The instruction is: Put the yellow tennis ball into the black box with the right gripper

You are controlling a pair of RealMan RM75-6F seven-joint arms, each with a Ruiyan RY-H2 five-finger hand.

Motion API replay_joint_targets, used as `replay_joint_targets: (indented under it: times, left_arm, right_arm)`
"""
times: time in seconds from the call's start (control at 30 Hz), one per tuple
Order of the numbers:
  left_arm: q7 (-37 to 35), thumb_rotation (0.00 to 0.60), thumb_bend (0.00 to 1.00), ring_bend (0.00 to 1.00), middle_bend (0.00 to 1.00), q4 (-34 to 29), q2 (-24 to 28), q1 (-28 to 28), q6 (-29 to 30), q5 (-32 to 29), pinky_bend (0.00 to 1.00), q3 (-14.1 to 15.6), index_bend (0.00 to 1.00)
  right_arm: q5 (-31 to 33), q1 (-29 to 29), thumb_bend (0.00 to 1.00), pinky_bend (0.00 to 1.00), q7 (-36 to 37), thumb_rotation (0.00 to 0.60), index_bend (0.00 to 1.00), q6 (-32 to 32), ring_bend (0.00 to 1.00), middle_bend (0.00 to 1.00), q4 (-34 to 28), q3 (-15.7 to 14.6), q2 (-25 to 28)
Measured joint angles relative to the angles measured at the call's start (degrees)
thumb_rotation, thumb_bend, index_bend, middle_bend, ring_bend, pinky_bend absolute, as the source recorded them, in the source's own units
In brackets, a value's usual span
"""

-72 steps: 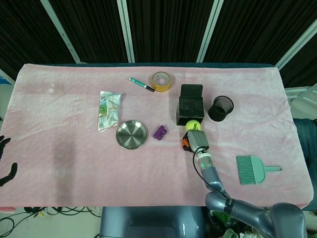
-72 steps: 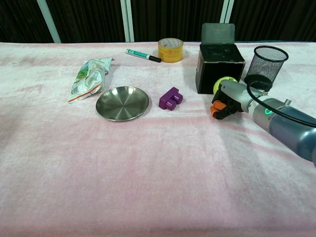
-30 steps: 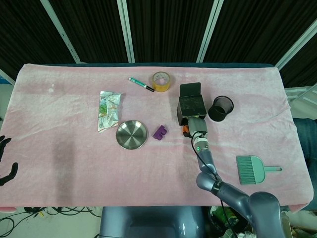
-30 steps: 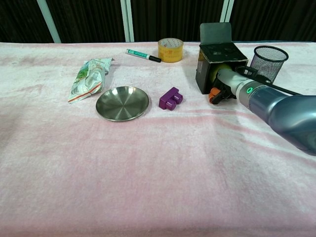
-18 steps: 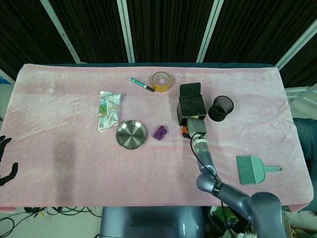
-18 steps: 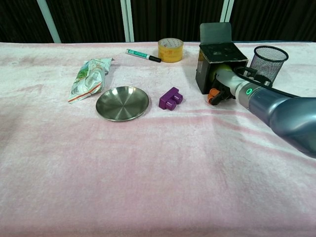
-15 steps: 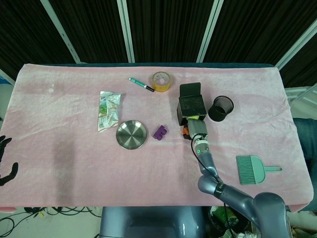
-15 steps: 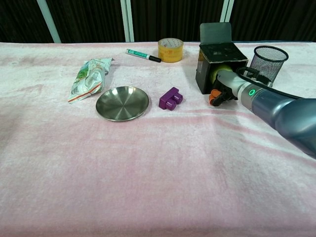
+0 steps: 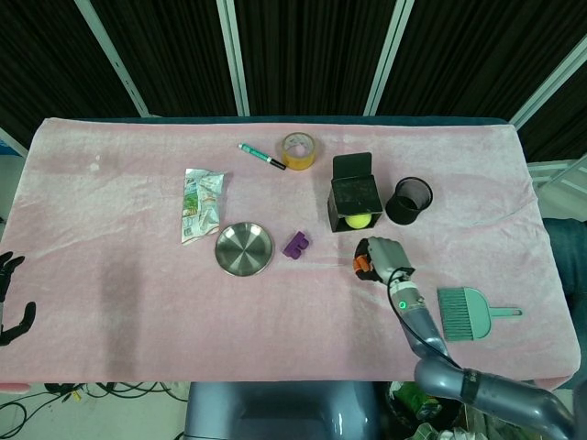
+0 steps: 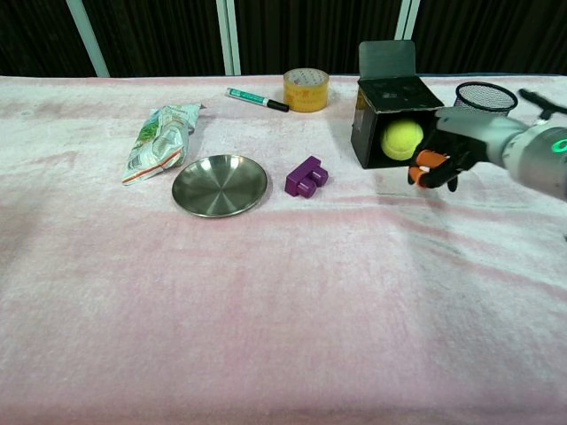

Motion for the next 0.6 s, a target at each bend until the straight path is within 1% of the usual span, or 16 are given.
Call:
replay_joint_targets:
  times: [0.03, 0.13, 0.2, 0.23, 0.27, 0.33, 0.4, 0.43, 0.5, 0.53, 0.6]
  left_arm:
    - [0.0, 0.6, 0.42, 0.02, 0.07, 0.0, 0.0, 0.0, 0.0, 0.0, 0.0, 0.0, 0.13]
    - [0.2, 0.6, 0.42, 0.02, 0.07, 0.0, -0.1, 0.0, 0.0, 0.1, 0.0, 0.1, 0.13]
    - [0.3, 0.6, 0.42, 0.02, 0.07, -0.1, -0.1, 0.0, 0.1, 0.3, 0.0, 0.1, 0.13]
    - [0.3, 0.6, 0.42, 0.02, 0.07, -0.1, -0.2, 0.0, 0.1, 0.3, 0.0, 0.1, 0.13]
    - [0.3, 0.6, 0.42, 0.02, 0.07, -0.1, -0.2, 0.0, 0.2, 0.3, 0.0, 0.1, 0.13]
    - [0.3, 0.6, 0.42, 0.02, 0.07, -0.1, -0.2, 0.0, 0.3, 0.3, 0.0, 0.1, 0.13]
    - [0.3, 0.6, 0.42, 0.02, 0.07, 0.0, -0.2, 0.1, 0.4, 0.4, 0.0, 0.1, 0.13]
    - [0.2, 0.6, 0.42, 0.02, 0.07, 0.0, -0.2, 0.1, 0.5, 0.4, 0.0, 0.1, 0.13]
    - [0.2, 0.6, 0.42, 0.02, 0.07, 0.0, -0.2, 0.1, 0.6, 0.5, 0.0, 0.0, 0.13]
    - [0.2, 0.6, 0.42, 0.02, 0.07, 0.0, -0.2, 0.1, 0.6, 0.5, 0.0, 0.0, 0.13]
    - [0.1, 0.6, 0.42, 0.02, 0.07, 0.0, -0.2, 0.1, 0.6, 0.6, 0.0, 0.0, 0.13]
  right_arm:
    - [-0.1, -1.4, 0.35, 0.32, 0.1, 0.6, 0.36, 0.6, 0.32, 0.27, -3.8, -0.6, 3.5]
    - [-1.0, -5.2, 0.26, 0.25, 0.4, 0.6, 0.24, 1.9, 0.22, 0.16, -12.1, -2.5, 12.2]
    - [-2.3, -7.7, 0.19, 0.23, 0.9, 0.6, 0.15, 2.9, 0.16, 0.08, -15.5, -4.0, 17.0]
    - [-3.7, -9.4, 0.17, 0.22, 1.2, 0.6, 0.13, 3.9, 0.14, 0.06, -17.1, -5.0, 19.7]
    - [-5.1, -10.4, 0.15, 0.22, 1.3, 0.6, 0.1, 4.8, 0.12, 0.04, -17.8, -5.6, 21.1]
    - [-9.1, -12.7, 0.13, 0.21, 1.4, 0.6, 0.07, 8.2, 0.1, 0.01, -18.4, -7.2, 22.7]
    - [-13.5, -14.8, 0.12, 0.2, 1.5, 0.6, 0.05, 12.2, 0.09, 0.0, -18.1, -8.6, 22.7]
    - [-16.7, -16.3, 0.12, 0.2, 1.8, 0.6, 0.04, 15.0, 0.09, 0.0, -17.5, -9.6, 22.4]
    - [-21.9, -18.5, 0.11, 0.2, 2.7, 0.6, 0.04, 19.3, 0.09, 0.0, -16.1, -11.3, 21.7]
    - [-25.4, -20.1, 0.11, 0.2, 3.6, 0.6, 0.04, 22.2, 0.09, 0.0, -14.7, -12.4, 21.2]
    - [-30.4, -22.4, 0.11, 0.19, 5.3, 0.6, 0.03, 26.8, 0.09, 0.0, -12.0, -14.0, 20.1]
